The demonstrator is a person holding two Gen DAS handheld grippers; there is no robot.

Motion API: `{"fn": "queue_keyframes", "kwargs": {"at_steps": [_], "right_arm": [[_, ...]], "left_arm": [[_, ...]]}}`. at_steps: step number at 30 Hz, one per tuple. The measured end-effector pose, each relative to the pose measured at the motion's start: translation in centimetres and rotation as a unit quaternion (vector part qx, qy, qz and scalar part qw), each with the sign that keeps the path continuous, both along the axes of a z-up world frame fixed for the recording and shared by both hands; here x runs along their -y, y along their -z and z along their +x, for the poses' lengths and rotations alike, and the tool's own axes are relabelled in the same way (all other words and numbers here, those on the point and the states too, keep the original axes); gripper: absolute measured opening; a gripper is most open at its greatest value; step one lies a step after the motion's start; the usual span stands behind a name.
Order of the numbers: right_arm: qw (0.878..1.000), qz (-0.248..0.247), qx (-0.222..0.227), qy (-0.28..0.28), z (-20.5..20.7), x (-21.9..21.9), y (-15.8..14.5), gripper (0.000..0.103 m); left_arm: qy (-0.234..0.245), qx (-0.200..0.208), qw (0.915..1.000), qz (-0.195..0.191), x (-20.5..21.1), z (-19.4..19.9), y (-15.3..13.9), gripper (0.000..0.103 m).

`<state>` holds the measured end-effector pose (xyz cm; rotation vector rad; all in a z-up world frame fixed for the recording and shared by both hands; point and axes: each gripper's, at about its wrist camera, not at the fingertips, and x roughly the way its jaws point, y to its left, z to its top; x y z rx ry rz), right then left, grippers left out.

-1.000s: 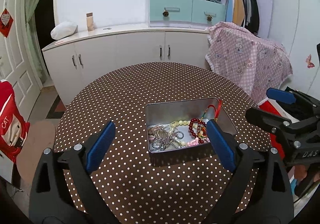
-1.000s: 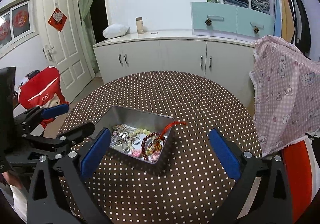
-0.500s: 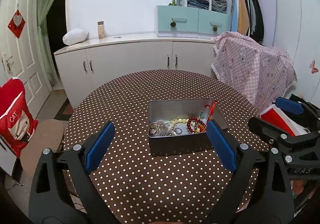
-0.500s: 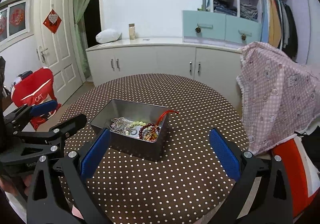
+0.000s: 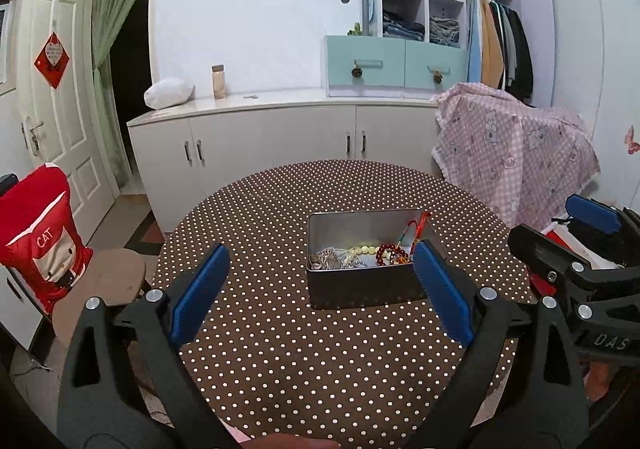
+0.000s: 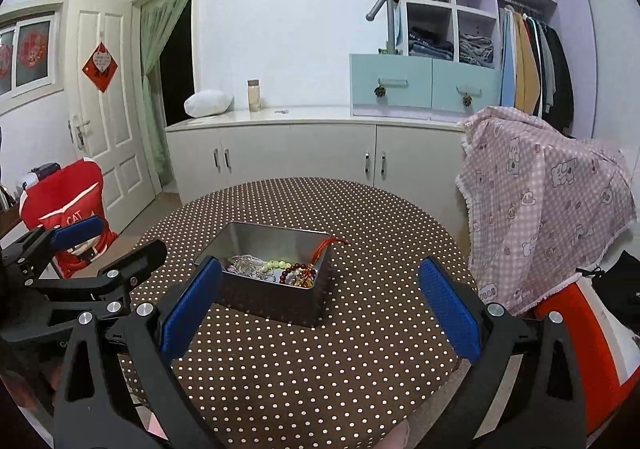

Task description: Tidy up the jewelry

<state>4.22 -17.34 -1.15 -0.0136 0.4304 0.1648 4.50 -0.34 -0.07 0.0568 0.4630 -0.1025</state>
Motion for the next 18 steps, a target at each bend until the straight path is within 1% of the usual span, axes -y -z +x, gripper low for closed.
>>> {"fn": "queue_keyframes", "kwargs": {"at_steps": [5, 13, 18], "right_arm": [[1.0, 0.001, 0.012, 0.003, -1.0, 0.0, -0.4, 0.095], [1.0, 0.002, 0.022, 0.006, -1.9, 0.0, -0.7, 0.095], [1.0, 0.005, 0.02, 0.006, -2.1, 0.0, -0.4, 0.095]], "left_arm": [[-0.003, 0.013, 0.9999, 0.0, 0.0, -0.9, -0.6, 0.092], [0.0, 0.017, 0.9998, -0.004, -0.1, -1.5, -0.8, 0.092], [-0.003, 0.014, 0.9999, -0.004, -0.1, -1.7, -0.7, 0.092]]}}
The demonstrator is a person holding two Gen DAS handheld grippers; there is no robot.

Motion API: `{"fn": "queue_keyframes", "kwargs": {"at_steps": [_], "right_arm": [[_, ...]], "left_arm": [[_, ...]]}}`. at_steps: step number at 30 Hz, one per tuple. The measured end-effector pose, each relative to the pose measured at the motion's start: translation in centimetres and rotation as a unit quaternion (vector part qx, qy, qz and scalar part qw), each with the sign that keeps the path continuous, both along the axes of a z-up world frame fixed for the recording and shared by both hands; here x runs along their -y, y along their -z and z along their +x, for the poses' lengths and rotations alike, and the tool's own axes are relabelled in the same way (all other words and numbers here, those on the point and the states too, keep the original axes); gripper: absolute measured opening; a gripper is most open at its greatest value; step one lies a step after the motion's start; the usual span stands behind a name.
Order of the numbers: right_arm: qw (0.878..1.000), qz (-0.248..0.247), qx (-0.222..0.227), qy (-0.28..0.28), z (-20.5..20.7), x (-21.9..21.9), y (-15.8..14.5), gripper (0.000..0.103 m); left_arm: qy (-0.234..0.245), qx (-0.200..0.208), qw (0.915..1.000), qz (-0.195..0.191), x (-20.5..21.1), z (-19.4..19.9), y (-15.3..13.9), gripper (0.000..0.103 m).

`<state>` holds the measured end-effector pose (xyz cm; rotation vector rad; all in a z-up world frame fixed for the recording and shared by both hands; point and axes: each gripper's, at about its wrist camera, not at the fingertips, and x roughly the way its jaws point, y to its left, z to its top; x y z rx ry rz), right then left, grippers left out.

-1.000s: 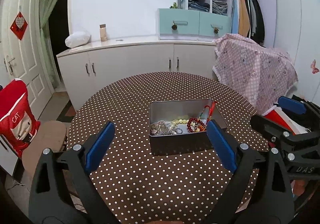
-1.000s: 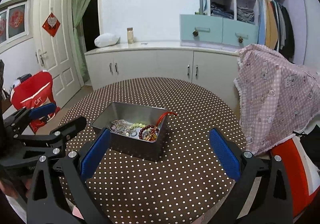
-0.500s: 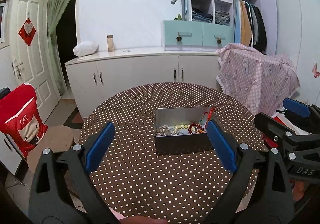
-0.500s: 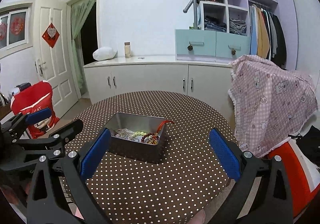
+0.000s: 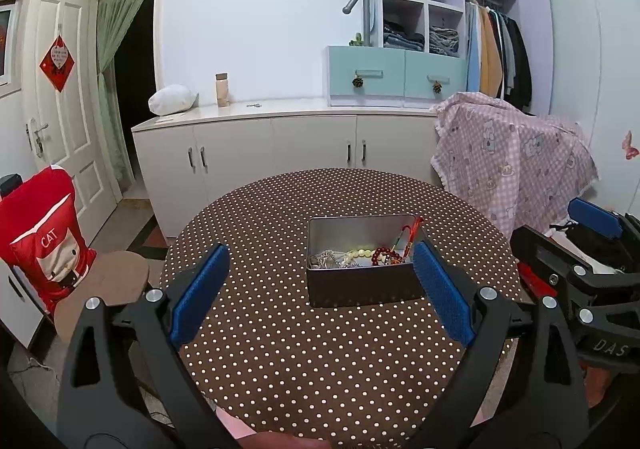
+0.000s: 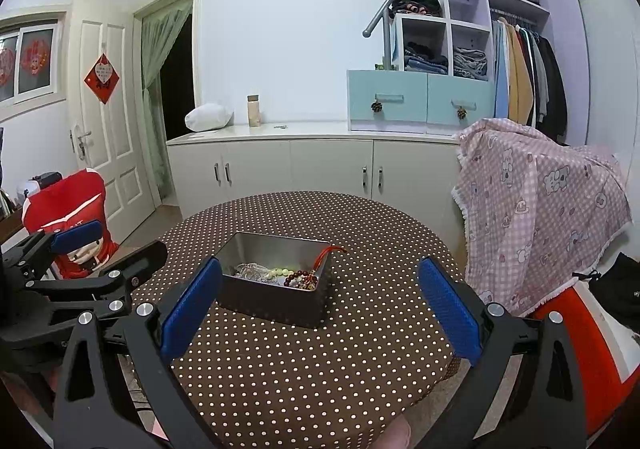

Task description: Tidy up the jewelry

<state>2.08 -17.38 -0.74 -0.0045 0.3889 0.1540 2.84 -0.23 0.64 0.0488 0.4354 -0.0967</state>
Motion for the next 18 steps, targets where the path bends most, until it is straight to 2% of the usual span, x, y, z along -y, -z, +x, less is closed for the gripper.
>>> {"fn": "queue_keyframes", "kwargs": {"at_steps": [18], "right_arm": [[1.0, 0.002, -0.004, -0.003, 0.15, -0.01, -0.11, 0.095]], "left_arm": [[0.001, -0.002, 1.0, 0.003, 0.11, -0.04, 0.05, 0.092]]}}
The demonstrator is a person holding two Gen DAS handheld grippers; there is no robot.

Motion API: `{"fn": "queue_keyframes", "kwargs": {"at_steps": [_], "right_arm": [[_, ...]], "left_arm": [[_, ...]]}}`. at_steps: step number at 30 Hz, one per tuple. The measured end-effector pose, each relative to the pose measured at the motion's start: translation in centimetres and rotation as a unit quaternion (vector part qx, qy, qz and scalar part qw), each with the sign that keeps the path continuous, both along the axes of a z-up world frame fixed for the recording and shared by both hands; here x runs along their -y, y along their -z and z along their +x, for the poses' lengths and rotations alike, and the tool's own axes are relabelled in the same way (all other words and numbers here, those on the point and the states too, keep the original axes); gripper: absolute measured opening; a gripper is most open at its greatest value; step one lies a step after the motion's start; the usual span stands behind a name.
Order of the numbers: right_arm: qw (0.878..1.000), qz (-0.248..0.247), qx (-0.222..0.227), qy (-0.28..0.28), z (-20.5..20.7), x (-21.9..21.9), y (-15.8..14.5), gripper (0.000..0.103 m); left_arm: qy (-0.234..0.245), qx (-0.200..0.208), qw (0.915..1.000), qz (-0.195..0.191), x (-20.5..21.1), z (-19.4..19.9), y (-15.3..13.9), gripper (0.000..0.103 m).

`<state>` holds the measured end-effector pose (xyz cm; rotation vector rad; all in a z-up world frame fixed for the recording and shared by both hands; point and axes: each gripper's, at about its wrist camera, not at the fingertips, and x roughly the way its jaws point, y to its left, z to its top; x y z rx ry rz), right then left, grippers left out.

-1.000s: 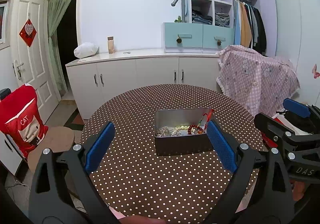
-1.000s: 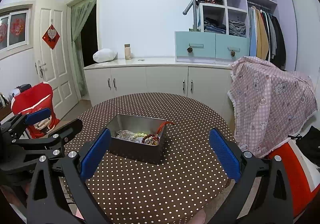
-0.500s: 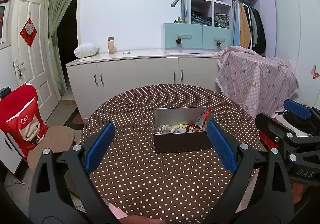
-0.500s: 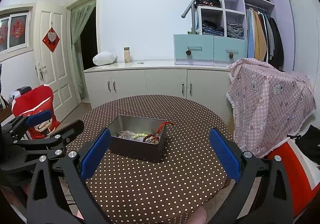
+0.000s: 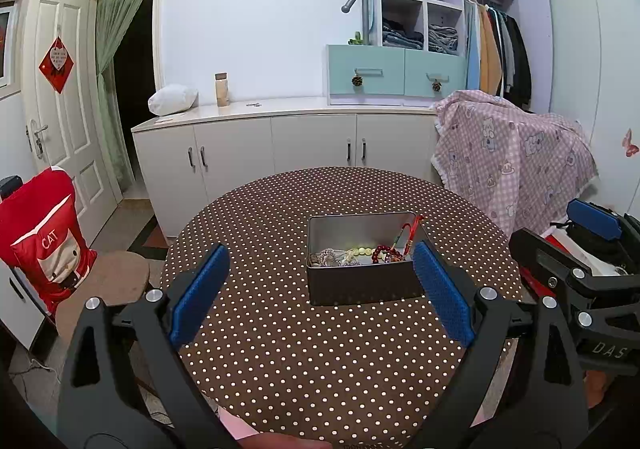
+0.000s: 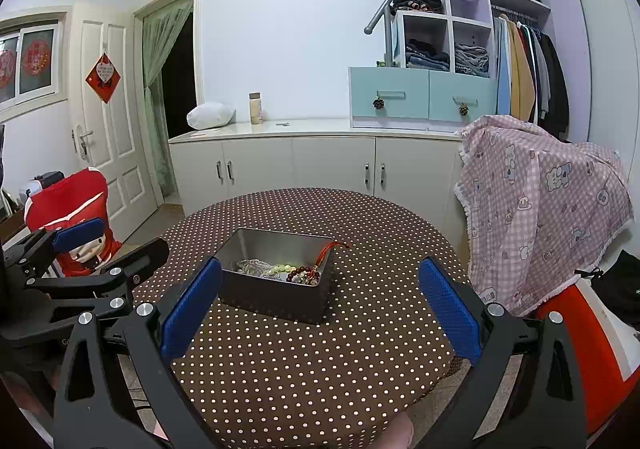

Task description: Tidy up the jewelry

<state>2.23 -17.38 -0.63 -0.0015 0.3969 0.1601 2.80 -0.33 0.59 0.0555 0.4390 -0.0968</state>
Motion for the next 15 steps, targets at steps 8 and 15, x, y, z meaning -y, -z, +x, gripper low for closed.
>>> {"fn": "queue_keyframes", "kwargs": {"at_steps": [8, 15], "right_arm": [[1.0, 0.0, -0.002, 0.001, 0.0, 0.19, 0.16, 0.095], [1.0, 0.002, -0.003, 0.0, 0.02, 0.29, 0.23, 0.095]], "left_arm": [[0.001, -0.003, 1.0, 0.0, 0.0, 0.01, 0.23, 0.092], [0.0, -0.003, 1.0, 0.002, 0.06, -0.04, 0.37, 0.092]]}}
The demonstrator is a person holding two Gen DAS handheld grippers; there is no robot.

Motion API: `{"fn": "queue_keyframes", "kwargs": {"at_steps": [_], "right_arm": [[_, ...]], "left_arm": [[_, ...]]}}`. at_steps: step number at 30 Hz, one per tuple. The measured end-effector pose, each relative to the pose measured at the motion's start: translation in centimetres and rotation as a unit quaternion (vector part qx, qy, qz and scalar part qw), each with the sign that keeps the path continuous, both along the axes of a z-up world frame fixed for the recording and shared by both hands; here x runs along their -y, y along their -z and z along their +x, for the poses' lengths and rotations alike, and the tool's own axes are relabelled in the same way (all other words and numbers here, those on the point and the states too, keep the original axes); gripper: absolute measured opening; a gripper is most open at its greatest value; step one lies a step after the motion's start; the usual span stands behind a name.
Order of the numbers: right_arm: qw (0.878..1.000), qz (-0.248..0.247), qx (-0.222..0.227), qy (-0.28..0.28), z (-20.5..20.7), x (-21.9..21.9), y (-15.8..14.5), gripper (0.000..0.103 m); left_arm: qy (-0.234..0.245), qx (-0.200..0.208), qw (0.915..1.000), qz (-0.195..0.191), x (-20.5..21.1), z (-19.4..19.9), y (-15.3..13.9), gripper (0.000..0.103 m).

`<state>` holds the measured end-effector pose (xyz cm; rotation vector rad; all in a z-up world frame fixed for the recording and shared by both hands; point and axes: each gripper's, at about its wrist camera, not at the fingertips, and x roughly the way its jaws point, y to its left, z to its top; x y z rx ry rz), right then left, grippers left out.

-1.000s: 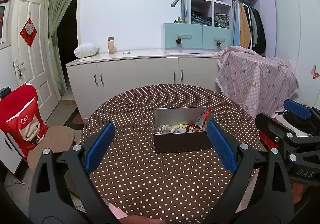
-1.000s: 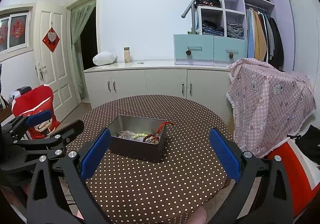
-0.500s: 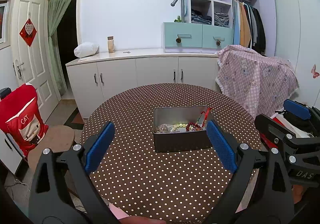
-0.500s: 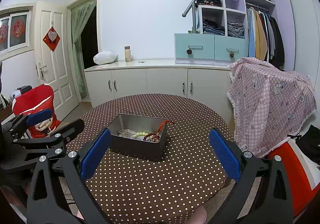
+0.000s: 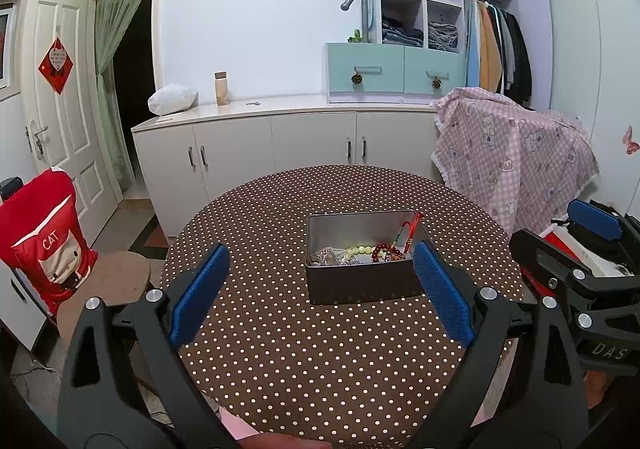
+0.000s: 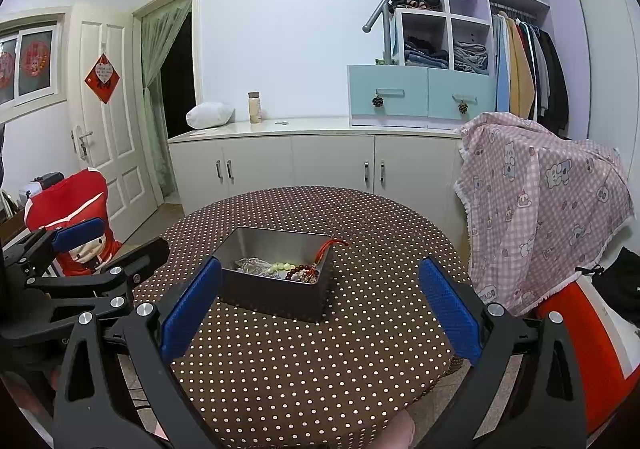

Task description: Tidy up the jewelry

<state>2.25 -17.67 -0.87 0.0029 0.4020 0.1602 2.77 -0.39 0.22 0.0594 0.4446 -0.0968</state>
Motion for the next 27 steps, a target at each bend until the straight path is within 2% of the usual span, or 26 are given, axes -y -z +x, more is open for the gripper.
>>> {"fn": "queue_keyframes", "kwargs": {"at_steps": [27], "right_arm": [[1.0, 0.001, -0.003, -0.001, 0.11, 0.01, 0.22, 0.095]], "left_arm": [[-0.001, -0.003, 1.0, 0.001, -0.24, 0.22, -0.03, 0.092]]}}
